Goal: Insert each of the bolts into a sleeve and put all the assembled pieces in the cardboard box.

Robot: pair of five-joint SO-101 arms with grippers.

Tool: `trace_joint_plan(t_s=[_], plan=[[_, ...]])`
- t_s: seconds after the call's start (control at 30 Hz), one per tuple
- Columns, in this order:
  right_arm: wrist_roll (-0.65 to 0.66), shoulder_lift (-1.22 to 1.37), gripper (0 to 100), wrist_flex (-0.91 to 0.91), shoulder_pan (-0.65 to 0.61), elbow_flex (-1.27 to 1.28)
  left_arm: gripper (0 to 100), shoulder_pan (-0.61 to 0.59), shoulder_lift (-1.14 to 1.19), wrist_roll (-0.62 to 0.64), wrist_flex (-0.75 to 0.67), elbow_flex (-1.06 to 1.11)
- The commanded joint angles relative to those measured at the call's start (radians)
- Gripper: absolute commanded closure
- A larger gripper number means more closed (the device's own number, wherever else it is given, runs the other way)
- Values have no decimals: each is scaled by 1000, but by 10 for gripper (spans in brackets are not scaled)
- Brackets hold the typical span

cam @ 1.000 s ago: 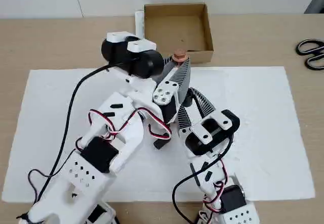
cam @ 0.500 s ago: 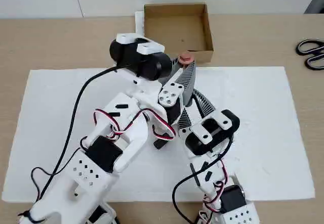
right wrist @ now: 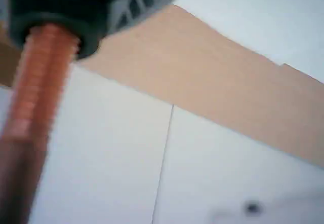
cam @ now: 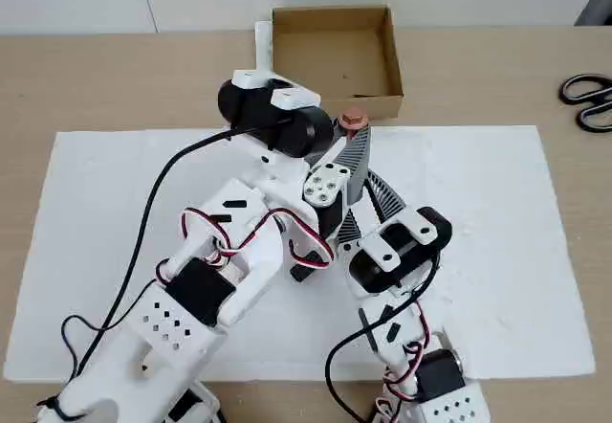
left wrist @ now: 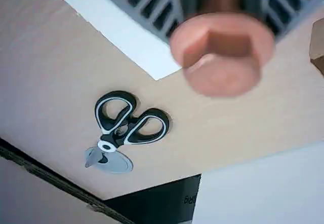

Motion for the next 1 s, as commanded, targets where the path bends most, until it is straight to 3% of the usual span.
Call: trace_joint_plan(t_s=[0.0,0.97], plan=[[-8,-10,995,-24,12,8,994,0,-14,-11,-23,-7],[-8,-10,995,-24,13,8,994,2,-74,-12,150,-7]])
